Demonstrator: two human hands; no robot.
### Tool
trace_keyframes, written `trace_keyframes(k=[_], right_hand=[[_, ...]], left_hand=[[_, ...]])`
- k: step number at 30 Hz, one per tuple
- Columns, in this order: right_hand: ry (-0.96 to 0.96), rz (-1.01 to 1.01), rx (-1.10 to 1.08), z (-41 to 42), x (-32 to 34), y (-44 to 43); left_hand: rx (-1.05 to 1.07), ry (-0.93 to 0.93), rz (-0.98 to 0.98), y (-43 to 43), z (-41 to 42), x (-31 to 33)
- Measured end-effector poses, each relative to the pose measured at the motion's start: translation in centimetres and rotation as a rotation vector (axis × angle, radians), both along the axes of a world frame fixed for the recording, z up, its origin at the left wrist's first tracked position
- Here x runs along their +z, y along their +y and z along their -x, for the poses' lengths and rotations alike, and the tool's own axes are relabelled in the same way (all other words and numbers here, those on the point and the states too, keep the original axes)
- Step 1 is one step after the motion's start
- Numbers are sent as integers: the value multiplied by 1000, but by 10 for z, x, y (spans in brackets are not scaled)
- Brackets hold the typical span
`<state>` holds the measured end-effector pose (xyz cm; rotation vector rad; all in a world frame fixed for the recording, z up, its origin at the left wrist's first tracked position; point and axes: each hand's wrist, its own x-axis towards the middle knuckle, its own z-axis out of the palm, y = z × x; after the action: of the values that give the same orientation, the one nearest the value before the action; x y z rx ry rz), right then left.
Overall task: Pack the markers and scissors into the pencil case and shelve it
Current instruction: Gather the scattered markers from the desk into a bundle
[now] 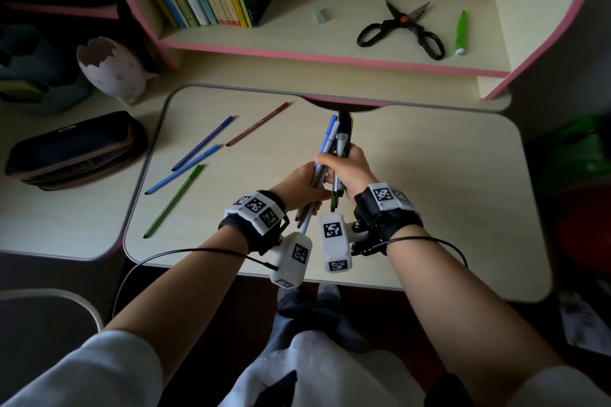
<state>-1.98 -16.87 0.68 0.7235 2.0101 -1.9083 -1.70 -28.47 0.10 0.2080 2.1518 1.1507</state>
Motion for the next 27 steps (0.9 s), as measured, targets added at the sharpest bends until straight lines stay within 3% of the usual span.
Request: trace_keyframes(k=[9,18,27], right_hand=[[121,-284,-41,1,7,-7],[222,-344,-12,0,14,-6],[376,-350,-55,5,30,-6]], left_hand=[[13,34,-46,4,2,-1],[44,70,-80,4,-1,-6],[17,-142,10,0,-8,-10]])
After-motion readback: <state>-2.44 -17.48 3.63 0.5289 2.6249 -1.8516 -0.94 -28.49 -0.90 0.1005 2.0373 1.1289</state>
